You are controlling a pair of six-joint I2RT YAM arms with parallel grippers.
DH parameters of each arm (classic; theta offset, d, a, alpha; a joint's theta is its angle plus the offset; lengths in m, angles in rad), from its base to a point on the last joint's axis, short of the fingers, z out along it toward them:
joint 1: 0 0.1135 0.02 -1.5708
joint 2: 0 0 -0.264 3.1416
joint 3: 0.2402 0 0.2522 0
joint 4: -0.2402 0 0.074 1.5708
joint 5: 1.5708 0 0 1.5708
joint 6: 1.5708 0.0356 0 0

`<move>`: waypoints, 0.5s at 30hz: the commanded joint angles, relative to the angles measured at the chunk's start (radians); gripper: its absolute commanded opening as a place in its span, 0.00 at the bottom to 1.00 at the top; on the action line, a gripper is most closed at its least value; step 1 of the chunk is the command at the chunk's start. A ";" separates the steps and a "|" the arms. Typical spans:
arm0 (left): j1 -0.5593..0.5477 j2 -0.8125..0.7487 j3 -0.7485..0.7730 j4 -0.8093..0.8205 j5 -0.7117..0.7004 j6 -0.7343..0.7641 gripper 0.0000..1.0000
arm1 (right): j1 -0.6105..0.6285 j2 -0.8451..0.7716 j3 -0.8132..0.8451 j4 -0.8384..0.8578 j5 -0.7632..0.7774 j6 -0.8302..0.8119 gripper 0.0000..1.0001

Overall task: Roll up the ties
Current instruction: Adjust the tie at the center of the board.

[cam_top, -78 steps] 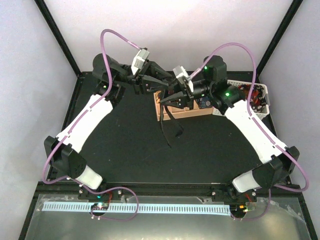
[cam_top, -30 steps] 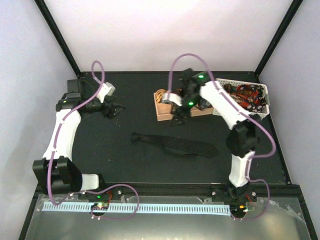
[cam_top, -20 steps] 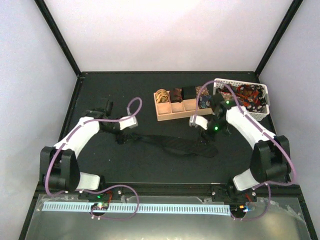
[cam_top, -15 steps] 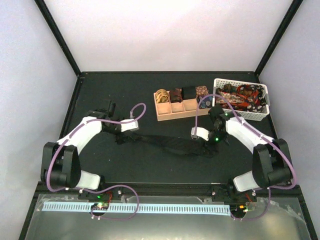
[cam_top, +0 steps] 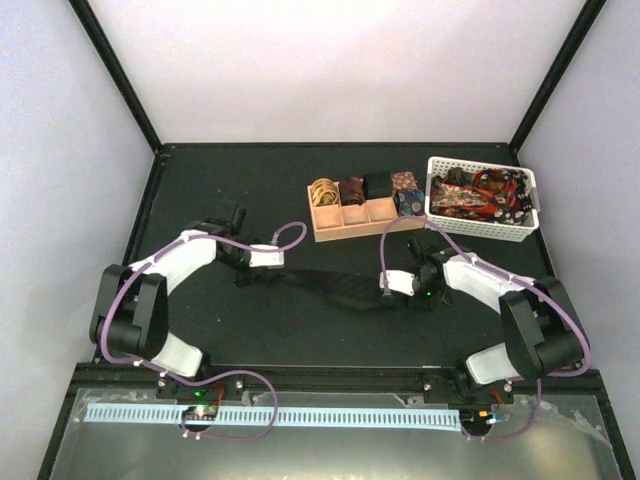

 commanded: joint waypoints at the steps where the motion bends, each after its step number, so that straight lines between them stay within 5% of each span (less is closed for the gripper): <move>1: -0.016 0.009 -0.025 0.072 -0.065 0.076 0.69 | 0.004 0.042 -0.019 0.063 0.072 -0.010 0.25; 5: -0.050 0.000 -0.076 0.170 -0.087 0.088 0.69 | 0.003 0.023 -0.018 0.048 0.051 0.000 0.02; 11: -0.094 0.062 -0.071 0.248 -0.124 0.073 0.67 | 0.003 -0.060 0.027 -0.066 -0.035 0.009 0.01; 15: -0.100 0.110 -0.045 0.243 -0.144 0.048 0.49 | 0.002 -0.116 0.089 -0.193 -0.111 0.015 0.01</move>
